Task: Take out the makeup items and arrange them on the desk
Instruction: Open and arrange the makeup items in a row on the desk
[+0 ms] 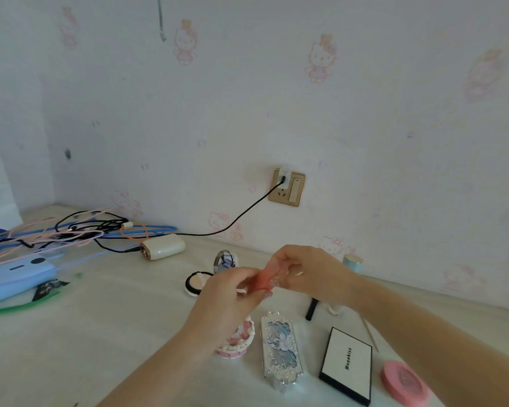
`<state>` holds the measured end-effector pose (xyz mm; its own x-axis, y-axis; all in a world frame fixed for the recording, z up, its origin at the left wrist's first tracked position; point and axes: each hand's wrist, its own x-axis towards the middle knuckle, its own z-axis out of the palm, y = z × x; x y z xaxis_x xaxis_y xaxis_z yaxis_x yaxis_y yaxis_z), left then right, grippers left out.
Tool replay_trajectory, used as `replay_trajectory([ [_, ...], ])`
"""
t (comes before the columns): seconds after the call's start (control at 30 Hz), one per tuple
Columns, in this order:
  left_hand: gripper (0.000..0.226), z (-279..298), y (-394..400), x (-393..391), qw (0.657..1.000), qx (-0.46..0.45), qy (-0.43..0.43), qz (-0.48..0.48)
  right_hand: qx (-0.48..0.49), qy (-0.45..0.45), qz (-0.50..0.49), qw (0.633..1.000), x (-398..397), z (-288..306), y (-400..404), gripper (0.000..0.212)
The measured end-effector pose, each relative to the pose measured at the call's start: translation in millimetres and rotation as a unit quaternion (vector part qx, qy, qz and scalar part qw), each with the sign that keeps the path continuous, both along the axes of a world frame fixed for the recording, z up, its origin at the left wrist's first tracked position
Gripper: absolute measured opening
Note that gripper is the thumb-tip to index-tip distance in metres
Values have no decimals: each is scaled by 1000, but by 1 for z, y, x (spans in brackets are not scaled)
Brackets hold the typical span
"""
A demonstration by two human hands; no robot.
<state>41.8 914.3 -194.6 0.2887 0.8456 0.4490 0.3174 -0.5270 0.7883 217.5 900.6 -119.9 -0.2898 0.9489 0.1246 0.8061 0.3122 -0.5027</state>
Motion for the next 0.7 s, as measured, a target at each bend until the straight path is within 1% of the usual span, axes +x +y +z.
replay_trajectory([
  [0.03, 14, 0, -4, 0, 1000, 4, 0, 9, -1, -17, -11, 1000, -1, 3, -5, 13],
  [0.13, 16, 1, -13, 1, 1000, 13, 6, 26, -31, -74, -51, 995, -8, 10, -15, 34],
  [0.2, 24, 4, -20, 1, 999, 17, 17, 30, -33, -100, -54, 993, -12, 15, -23, 42],
  [0.27, 31, 6, -24, 0, 999, 19, 26, 37, -22, -126, -51, 990, -14, 18, -28, 43],
  [0.33, 31, 7, -27, -1, 998, 24, 34, 41, -12, -143, -42, 989, -15, 20, -31, 42],
  [0.4, 27, 6, -29, -1, 998, 23, 36, 40, -10, -145, -34, 989, -15, 20, -33, 39],
  [0.53, 9, 3, -30, -3, 999, -11, 9, 31, 13, -154, -1, 988, -9, 18, -34, 21],
  [0.57, 8, 2, -30, -4, 999, -11, 8, 36, 28, -158, 20, 987, -8, 16, -34, 23],
  [0.63, 5, 2, -29, -4, 999, 2, 21, 44, 39, -148, 49, 987, -9, 15, -35, 34],
  [0.7, 8, 3, -30, -3, 998, 28, 39, 47, 16, -143, 22, 989, -12, 17, -37, 47],
])
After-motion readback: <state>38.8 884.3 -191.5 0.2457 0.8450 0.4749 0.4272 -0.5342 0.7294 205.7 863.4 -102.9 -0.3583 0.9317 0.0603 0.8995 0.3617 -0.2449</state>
